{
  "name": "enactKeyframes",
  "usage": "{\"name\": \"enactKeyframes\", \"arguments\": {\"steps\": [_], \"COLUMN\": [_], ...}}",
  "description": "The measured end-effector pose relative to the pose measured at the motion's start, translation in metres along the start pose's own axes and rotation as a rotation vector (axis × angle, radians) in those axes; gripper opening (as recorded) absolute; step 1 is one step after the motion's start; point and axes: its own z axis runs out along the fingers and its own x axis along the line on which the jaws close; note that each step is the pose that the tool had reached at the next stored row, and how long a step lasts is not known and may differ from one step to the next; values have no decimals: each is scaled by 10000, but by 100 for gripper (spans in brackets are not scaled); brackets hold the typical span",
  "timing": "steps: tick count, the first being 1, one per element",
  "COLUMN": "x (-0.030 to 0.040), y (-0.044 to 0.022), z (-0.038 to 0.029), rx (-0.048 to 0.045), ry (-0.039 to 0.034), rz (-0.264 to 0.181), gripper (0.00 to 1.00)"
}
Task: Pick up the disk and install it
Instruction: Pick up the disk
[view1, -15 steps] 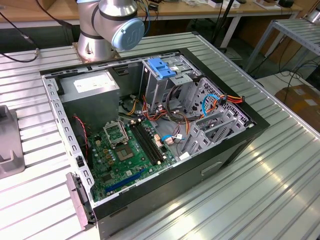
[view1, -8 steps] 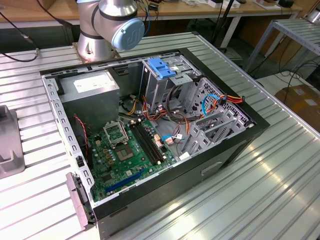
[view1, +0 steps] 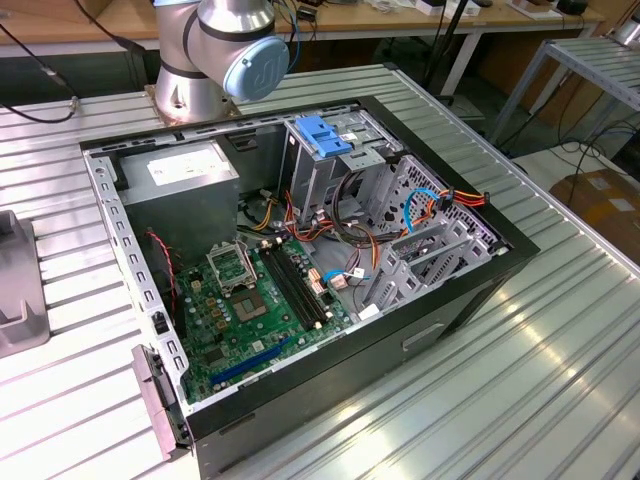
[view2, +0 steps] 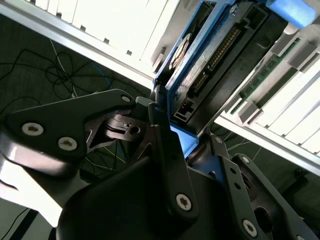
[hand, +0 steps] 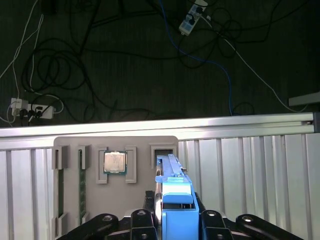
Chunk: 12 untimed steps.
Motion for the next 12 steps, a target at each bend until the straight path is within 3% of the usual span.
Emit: {"name": "enactKeyframes", "arguments": {"steps": [12], "x": [-2], "y": [2], "z": [-34], "rx": [0], "ry": [0], "rz": [0], "gripper": [37]}}
